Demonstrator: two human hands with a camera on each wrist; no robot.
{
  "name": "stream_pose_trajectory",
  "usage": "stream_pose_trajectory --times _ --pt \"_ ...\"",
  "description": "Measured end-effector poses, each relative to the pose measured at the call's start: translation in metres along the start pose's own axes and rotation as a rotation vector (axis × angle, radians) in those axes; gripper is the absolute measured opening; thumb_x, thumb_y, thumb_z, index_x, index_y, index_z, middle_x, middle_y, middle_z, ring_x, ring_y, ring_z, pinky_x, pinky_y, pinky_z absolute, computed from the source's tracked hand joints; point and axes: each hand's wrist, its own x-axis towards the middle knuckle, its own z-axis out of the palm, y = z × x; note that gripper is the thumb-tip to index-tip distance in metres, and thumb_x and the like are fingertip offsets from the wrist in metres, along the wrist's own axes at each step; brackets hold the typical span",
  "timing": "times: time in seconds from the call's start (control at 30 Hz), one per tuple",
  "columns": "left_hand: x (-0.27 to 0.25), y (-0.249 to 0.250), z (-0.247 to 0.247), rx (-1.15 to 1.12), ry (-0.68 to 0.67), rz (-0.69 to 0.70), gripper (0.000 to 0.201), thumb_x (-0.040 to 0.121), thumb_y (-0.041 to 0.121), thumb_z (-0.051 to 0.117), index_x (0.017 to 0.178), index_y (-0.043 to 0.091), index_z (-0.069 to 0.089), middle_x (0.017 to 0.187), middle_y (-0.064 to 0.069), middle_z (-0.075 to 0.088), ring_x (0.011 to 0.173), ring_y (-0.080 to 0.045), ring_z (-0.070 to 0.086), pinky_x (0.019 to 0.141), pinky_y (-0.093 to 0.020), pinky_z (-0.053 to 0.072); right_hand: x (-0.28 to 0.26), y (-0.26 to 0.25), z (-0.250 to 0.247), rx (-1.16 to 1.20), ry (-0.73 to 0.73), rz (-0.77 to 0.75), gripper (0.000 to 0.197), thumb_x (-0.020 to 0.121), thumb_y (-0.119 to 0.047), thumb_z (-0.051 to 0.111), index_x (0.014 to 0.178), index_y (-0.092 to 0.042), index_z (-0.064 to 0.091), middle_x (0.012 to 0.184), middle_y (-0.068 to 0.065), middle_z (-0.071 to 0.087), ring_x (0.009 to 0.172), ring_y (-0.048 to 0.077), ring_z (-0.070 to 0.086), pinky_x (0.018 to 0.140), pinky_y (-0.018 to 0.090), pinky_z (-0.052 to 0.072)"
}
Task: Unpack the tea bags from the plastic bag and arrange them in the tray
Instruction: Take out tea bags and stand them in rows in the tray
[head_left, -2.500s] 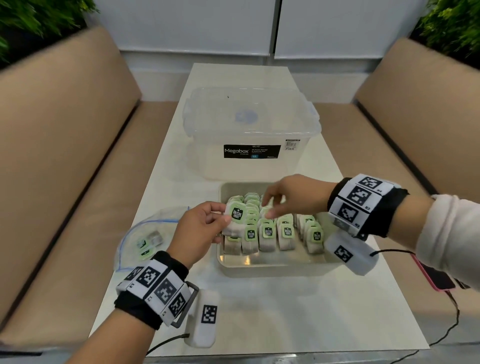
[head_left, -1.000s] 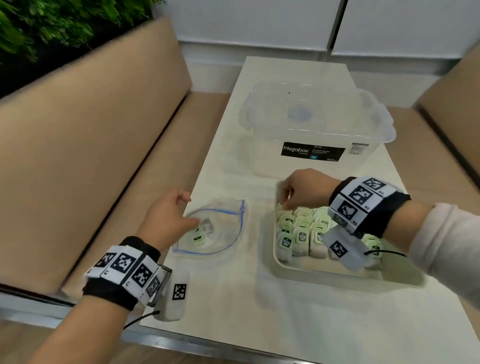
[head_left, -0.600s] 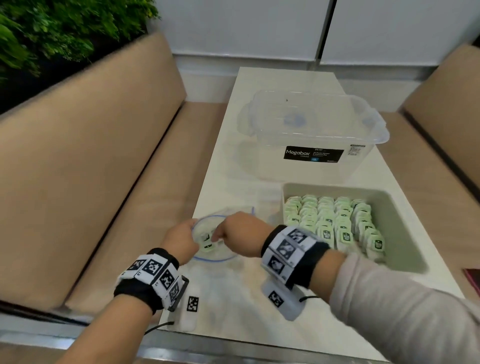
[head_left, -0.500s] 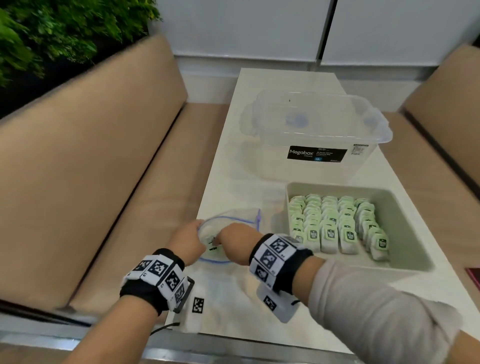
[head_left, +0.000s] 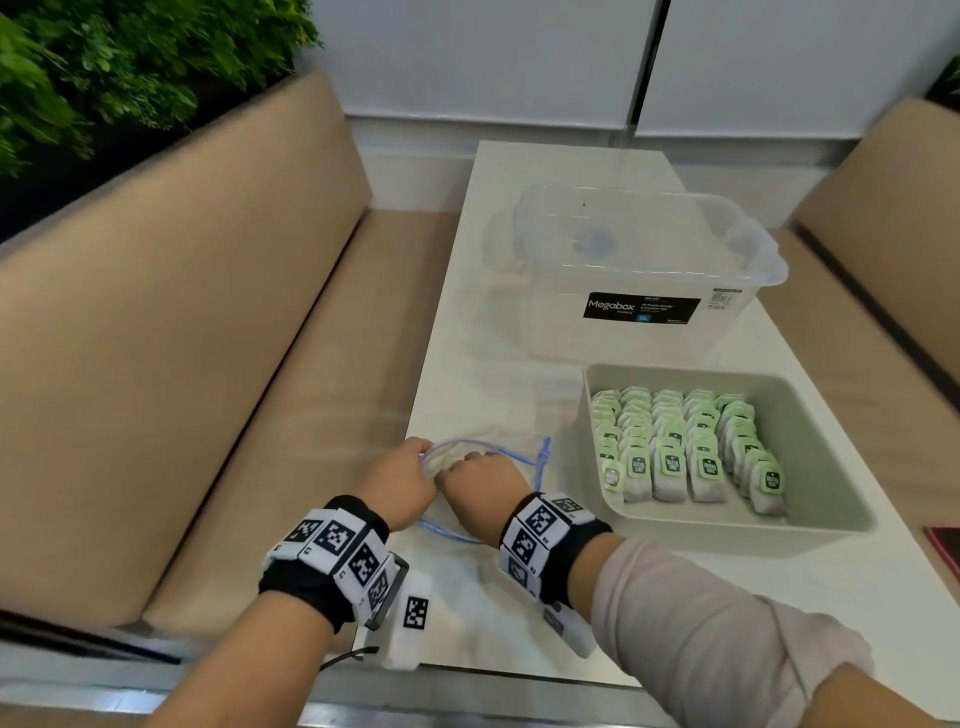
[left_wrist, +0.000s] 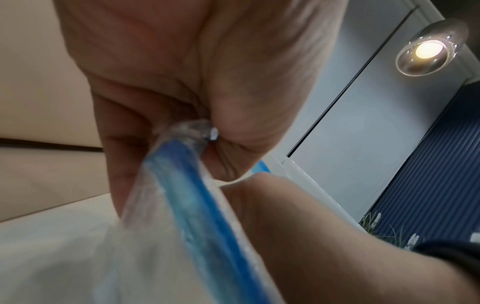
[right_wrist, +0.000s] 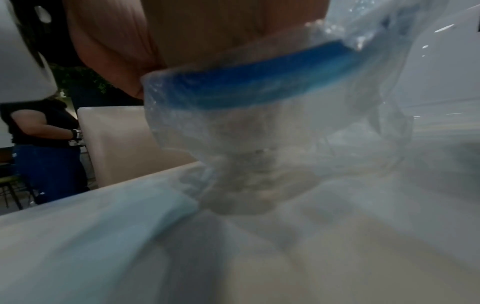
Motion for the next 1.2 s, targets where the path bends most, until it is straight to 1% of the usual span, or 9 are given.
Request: stream_pose_trajectory --times 0.3,0.5,0.6,0.7,0.83,0.9,1.0,1.1,1.2 --pt "0.013 0.001 0.005 -0.049 0.124 -0.076 0.050 0.084 0.001 0.047 0.133 0.011 0.044 0.126 -0.014 0.058 0.110 -0.030 0.055 0.079 -0.024 0.038 -0.020 0.016 -0.017 0.443 0.196 0.191 0.020 0.089 -0.004 0.042 0.104 -0.005 0.056 0.103 0.015 0.063 0.097 0.032 0.059 0.069 0.032 0.036" --pt "0.011 0.014 0.005 -0.019 0.054 -0.062 0.071 0.085 0.017 0.056 0.147 0.011 0.020 0.142 -0.014 0.042 0.126 -0.029 0.044 0.089 -0.025 0.036 -0.031 0.048 -0.041 0.909 0.513 0.431 0.021 0.090 -0.012 0.047 0.102 -0.014 0.064 0.086 0.008 0.072 0.084 0.026 0.066 0.076 0.033 0.051" --pt "0.005 0.029 -0.003 -0.152 0.304 0.016 0.063 0.086 0.014 0.054 0.144 0.013 0.029 0.150 -0.010 0.034 0.135 -0.023 0.035 0.105 -0.027 0.030 -0.028 0.062 -0.044 0.978 0.585 0.510 0.021 0.090 -0.012 0.049 0.102 -0.014 0.066 0.086 0.008 0.073 0.083 0.024 0.067 0.077 0.033 0.052" --pt "-0.007 0.048 -0.009 -0.282 0.495 0.250 0.051 0.085 0.001 0.048 0.134 0.016 0.047 0.149 0.000 0.036 0.115 -0.007 0.053 0.090 -0.009 0.029 -0.027 0.068 -0.048 1.048 0.647 0.553 0.022 0.090 -0.013 0.049 0.102 -0.014 0.067 0.078 0.005 0.074 0.076 0.019 0.070 0.074 0.030 0.053" --pt "-0.009 0.068 0.001 -0.224 0.260 0.408 0.056 0.090 0.002 0.041 0.143 0.021 0.034 0.156 0.004 0.019 0.140 -0.009 0.027 0.105 -0.017 0.026 -0.027 0.064 -0.056 1.222 0.696 0.506 0.017 0.091 -0.016 0.052 0.095 -0.018 0.069 0.075 0.004 0.074 0.065 0.011 0.070 0.069 0.023 0.055" --pt "-0.004 0.071 0.007 -0.341 0.153 0.399 0.053 0.096 0.018 0.039 0.147 0.020 0.024 0.156 0.005 0.018 0.142 -0.004 0.017 0.113 -0.019 0.015 -0.026 0.060 -0.058 1.271 0.705 0.463 0.017 0.089 -0.028 0.055 0.088 -0.028 0.072 0.075 0.001 0.074 0.073 0.016 0.071 0.077 0.035 0.056" --pt "-0.001 0.073 0.013 -0.621 0.069 0.348 0.054 0.097 0.033 0.041 0.147 0.025 0.024 0.140 0.015 0.042 0.130 -0.005 0.041 0.111 -0.038 0.033 -0.029 0.060 -0.061 1.359 0.671 0.430 0.021 0.090 -0.032 0.053 0.082 -0.025 0.071 0.079 0.004 0.073 0.080 0.022 0.070 0.083 0.047 0.054" --pt "0.000 0.079 0.014 -0.754 0.079 0.329 0.038 0.098 0.026 0.042 0.136 0.021 0.043 0.124 0.001 0.059 0.107 -0.007 0.060 0.092 -0.032 0.050 -0.036 0.070 -0.065 1.353 0.666 0.417 0.015 0.090 -0.016 0.057 0.095 -0.020 0.071 0.076 -0.002 0.070 0.075 0.015 0.068 0.086 0.043 0.054" --pt "0.000 0.087 0.016 -0.822 0.113 0.294 0.031 0.100 0.014 0.036 0.127 0.011 0.050 0.119 -0.009 0.063 0.099 -0.012 0.066 0.088 -0.036 0.053 -0.042 0.082 -0.067 1.333 0.681 0.427 0.021 0.081 -0.011 0.068 0.098 -0.022 0.063 0.073 0.000 0.065 0.072 0.021 0.068 0.081 0.039 0.055"
